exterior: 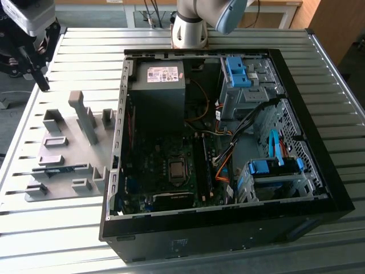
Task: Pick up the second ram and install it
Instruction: 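Pick up the second ram and move it above second insertion slot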
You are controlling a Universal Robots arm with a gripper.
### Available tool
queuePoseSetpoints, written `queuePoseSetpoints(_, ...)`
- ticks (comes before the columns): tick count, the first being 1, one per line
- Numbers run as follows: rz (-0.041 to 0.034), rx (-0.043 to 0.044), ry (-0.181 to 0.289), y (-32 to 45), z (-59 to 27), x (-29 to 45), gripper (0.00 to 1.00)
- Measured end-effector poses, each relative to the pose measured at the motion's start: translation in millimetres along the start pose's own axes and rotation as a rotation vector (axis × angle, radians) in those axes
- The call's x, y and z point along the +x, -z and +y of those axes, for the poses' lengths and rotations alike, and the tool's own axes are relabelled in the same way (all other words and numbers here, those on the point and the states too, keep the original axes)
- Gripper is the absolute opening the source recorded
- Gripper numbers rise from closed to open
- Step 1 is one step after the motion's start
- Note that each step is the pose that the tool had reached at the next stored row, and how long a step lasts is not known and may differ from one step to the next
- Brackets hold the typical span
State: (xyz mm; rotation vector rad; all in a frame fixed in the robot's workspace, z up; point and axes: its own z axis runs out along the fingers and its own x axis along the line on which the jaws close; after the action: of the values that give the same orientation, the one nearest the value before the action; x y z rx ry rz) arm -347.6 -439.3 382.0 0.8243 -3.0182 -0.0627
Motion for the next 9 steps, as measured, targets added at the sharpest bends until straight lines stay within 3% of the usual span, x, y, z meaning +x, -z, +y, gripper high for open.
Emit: queuePoseSetpoints(9,0.0062,0.0002,0.146,-0.7,0.2,0.4,0.1)
